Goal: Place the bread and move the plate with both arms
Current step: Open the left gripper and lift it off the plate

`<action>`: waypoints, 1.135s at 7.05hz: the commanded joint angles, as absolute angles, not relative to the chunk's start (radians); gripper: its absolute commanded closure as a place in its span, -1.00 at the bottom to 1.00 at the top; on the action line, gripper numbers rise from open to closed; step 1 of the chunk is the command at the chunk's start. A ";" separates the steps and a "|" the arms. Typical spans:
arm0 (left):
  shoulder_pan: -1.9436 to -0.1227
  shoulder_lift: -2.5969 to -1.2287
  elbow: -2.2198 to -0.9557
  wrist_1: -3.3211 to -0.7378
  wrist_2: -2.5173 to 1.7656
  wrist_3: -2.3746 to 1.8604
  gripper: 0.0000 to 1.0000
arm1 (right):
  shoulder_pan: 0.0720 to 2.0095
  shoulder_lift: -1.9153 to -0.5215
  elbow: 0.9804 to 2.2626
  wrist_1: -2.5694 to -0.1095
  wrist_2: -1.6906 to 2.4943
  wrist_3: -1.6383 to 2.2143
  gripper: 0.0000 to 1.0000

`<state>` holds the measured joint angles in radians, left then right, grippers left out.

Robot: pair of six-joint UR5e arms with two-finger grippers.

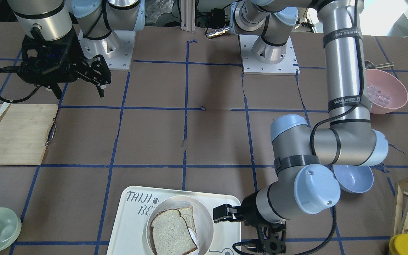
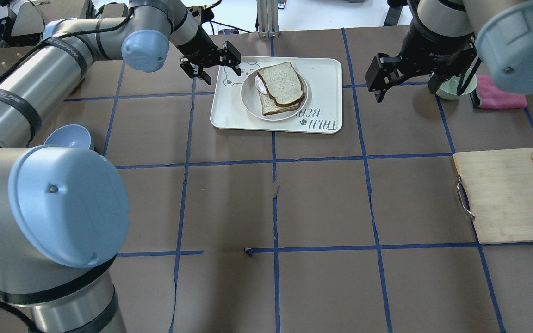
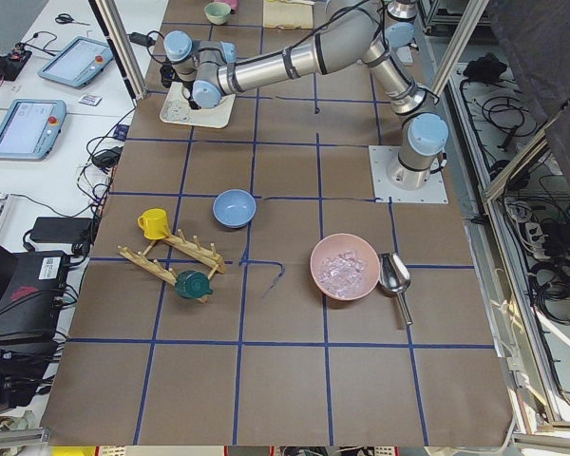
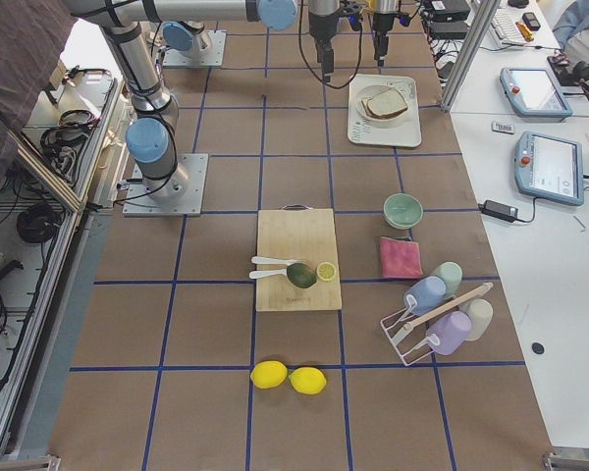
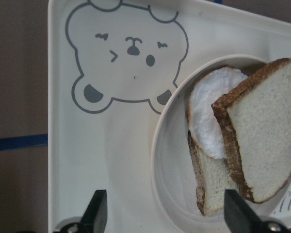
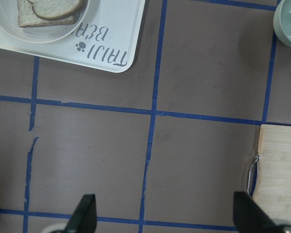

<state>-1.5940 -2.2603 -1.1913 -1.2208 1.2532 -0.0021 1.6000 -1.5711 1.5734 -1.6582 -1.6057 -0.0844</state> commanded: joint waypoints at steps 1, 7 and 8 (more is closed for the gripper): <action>-1.575 -2.148 -1.197 -1.384 1.452 0.014 -1.00 | 1.600 -1.572 1.574 -1.658 -1.605 -0.086 -1.00; -1.543 -1.780 -1.315 -1.709 1.601 0.017 -1.00 | 1.600 -1.572 1.571 -1.658 -1.602 -0.092 -1.00; -1.543 -1.705 -1.398 -1.704 1.601 0.018 -1.00 | 1.600 -1.572 1.569 -1.658 -1.597 -0.092 -1.00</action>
<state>-1.5438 -1.7831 -1.3096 -1.7079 1.5969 0.0119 1.5994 -1.5723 1.5702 -1.6583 -1.6019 -0.0918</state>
